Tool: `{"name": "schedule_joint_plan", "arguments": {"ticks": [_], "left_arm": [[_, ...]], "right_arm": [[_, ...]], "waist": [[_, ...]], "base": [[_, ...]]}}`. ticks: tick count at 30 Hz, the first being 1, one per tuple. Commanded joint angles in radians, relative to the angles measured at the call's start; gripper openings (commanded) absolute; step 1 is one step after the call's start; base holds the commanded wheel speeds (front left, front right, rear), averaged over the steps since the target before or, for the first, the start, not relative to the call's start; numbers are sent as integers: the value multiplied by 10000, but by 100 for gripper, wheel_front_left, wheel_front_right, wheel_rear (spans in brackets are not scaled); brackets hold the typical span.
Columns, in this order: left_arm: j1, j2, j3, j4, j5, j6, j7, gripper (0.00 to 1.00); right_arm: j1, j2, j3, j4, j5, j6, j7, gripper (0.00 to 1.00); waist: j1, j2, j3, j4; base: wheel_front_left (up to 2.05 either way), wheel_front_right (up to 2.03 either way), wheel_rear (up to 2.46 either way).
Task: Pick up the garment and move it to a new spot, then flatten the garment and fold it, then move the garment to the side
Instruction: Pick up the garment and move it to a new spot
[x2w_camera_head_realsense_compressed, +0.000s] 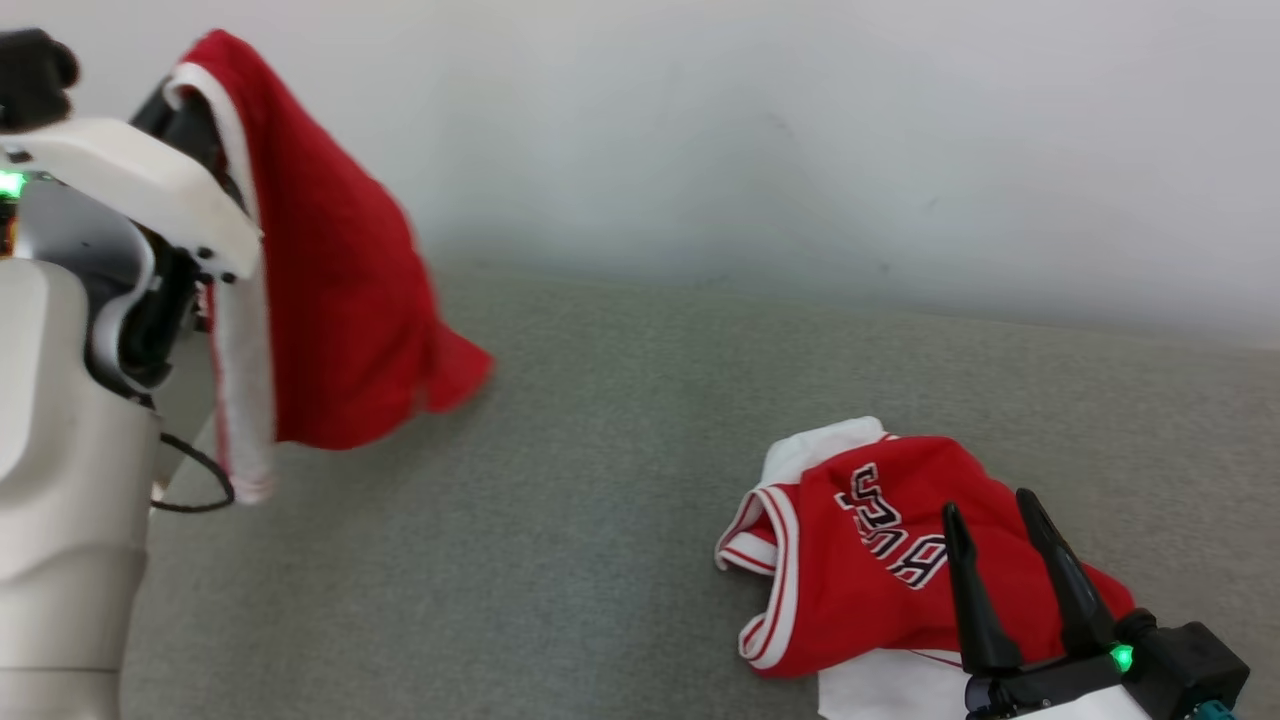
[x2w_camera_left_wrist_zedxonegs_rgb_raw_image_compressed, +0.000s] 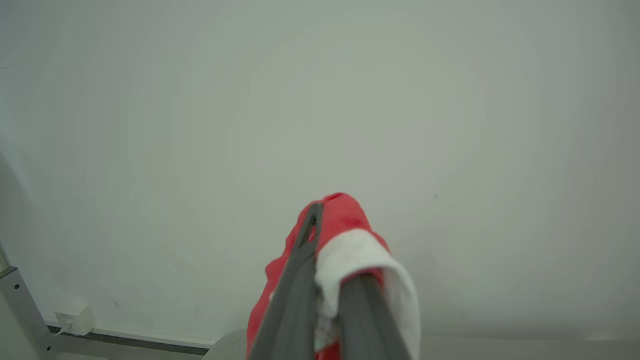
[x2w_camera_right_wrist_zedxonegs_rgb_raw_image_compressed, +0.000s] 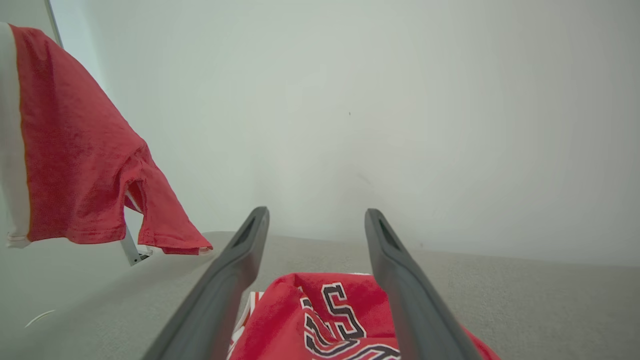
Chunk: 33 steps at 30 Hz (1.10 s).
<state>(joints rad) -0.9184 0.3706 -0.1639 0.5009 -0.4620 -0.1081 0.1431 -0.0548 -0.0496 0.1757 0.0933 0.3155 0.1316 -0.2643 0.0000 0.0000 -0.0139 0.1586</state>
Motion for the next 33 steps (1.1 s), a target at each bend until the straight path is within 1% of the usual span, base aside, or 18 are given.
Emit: {"name": "schedule_joint_plan", "arguments": {"ticks": [1,3,4,5,7,8,10,16,17,19,22,24,26,30,33], "left_arm": [[-300,84,96,497,-45,91,-100,0],[-534,184,137,1104,26,127,-183,0],[-534,184,137,1104,26,127,-183,0],[-758,267,183,1674,-61,73,-288,0],[-825,316,158,1919,-31,39,-351,0],[-952,381,225,2342,-207,-11,-535,0],[-1082,480,242,2691,-286,-51,-776,0],[-1394,767,255,3317,-326,-139,-1258,0],[-1473,915,190,3628,-222,-133,-1251,0],[-1475,975,145,3846,-155,-115,-1176,0],[-1399,1236,115,4603,-44,131,-998,0],[-1246,1224,203,5135,-215,322,-817,0],[-1174,1311,290,5601,-338,412,-674,0],[-1105,1390,612,6383,-743,384,-405,0],[-972,1411,706,6948,-970,336,-8,0]], "right_arm": [[-123,-20,11,-21,84,-18,-1,100],[-223,-23,73,-24,104,-18,-1,100],[-223,-23,73,-24,104,-18,-1,100],[-363,-24,159,-43,77,-18,-1,100],[-429,-26,199,-49,48,-18,-1,100],[-591,-26,262,-73,-13,-18,-1,100],[-749,-22,289,-57,-54,-18,-1,100],[-979,-25,277,54,-199,-18,-1,100],[-1078,-22,278,75,-277,-18,-1,100],[-1135,-22,289,85,-295,-18,-1,100],[-1310,-24,377,85,-354,-18,-1,100],[-1443,-25,413,79,-364,-18,-1,100],[-1539,-24,422,47,-389,-18,-1,100],[-1699,-22,351,27,-461,-18,-1,100],[-1771,-22,321,-31,-450,-18,-1,100]], "waist": [[0,0,241,504],[0,0,398,694],[0,0,398,694],[0,0,675,795],[0,0,819,814],[0,0,1133,794],[0,0,1399,729],[0,0,1865,450],[0,0,2023,334],[0,0,2097,269],[0,0,2371,7],[0,0,2537,-191],[0,0,2697,-385],[0,0,2959,-698],[0,0,3091,-877]], "base": [[0,0,0],[0,0,0],[0,0,0],[0,0,0],[0,0,0],[0,0,0],[0,0,0],[0,0,0],[0,0,0],[0,0,0],[0,0,0],[0,0,0],[0,0,0],[0,0,0],[0,0,0]]}}
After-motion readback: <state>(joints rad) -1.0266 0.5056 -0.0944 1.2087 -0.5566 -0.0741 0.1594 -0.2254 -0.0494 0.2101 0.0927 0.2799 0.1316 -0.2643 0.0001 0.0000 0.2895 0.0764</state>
